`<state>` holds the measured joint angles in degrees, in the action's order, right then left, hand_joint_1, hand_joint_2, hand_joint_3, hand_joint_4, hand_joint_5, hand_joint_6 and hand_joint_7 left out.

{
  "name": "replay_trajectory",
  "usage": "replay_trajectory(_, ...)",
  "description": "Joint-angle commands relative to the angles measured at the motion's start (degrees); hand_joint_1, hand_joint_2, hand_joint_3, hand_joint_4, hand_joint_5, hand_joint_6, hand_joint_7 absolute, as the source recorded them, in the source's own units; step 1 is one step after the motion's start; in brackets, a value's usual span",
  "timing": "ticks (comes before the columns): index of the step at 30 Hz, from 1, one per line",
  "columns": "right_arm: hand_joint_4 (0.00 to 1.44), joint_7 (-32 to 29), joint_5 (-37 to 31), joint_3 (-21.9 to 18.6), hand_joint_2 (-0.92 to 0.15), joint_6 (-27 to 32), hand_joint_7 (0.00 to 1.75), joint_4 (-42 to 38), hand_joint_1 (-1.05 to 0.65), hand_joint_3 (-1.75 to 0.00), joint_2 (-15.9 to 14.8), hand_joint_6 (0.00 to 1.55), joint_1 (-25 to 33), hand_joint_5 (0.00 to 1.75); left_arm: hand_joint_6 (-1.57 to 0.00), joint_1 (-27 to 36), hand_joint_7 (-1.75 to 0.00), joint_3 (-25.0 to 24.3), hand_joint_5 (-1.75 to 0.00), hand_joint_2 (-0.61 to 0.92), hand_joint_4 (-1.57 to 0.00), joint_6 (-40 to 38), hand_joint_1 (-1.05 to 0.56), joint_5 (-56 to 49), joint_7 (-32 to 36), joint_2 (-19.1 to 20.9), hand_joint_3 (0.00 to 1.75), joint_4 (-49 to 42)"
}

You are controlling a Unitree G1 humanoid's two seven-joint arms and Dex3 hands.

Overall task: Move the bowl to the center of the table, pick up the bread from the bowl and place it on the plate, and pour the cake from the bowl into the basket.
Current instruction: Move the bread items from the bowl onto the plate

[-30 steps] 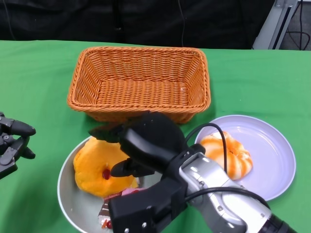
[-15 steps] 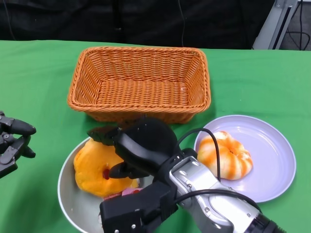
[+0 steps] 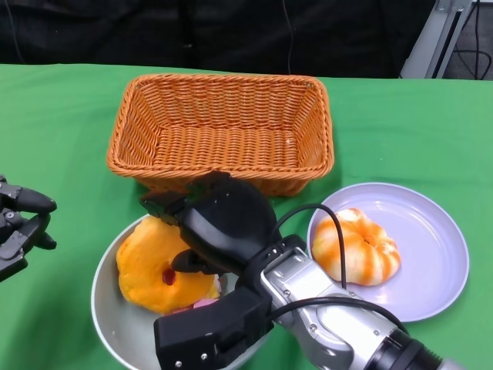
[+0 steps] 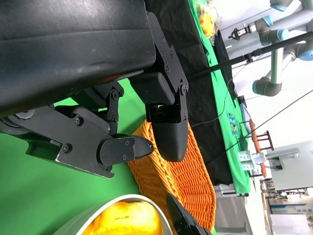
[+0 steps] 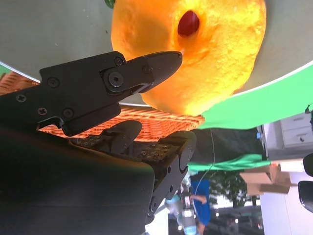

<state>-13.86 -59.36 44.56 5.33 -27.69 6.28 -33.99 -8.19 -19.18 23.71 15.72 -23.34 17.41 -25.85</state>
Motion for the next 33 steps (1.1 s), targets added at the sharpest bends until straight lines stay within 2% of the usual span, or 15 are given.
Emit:
replay_trajectory(1, 0.52, -1.4, -0.6, 0.6, -0.91, 0.6, 0.0, -1.7, -0.74, 0.0, 0.8, 0.45, -1.5, 0.06, -0.9, 0.2, -0.87, -0.6, -1.27, 0.83, -0.83, 0.2, -0.1, 0.7, -0.5, 1.0, 0.5, -0.3)
replay_trajectory(21, 0.5, 0.7, 1.2, 1.5, -0.92, 2.0, 0.0, -4.7, -0.76, -0.01, 2.8, 0.41, -2.9, 0.04, -0.9, 0.1, -0.89, -0.4, -1.29, 0.84, -0.83, 0.9, -0.1, 0.3, -0.1, 1.1, 0.5, -0.6)
replay_trajectory(33, 0.46, 4.7, 1.4, 2.6, -0.92, 3.5, 0.01, -7.6, -0.76, -0.08, 4.6, 0.36, -4.2, 0.02, -0.9, 0.1, -0.89, -0.3, -1.25, 0.83, -0.82, 1.4, -0.1, -0.3, 0.4, 1.0, 0.51, -0.7)
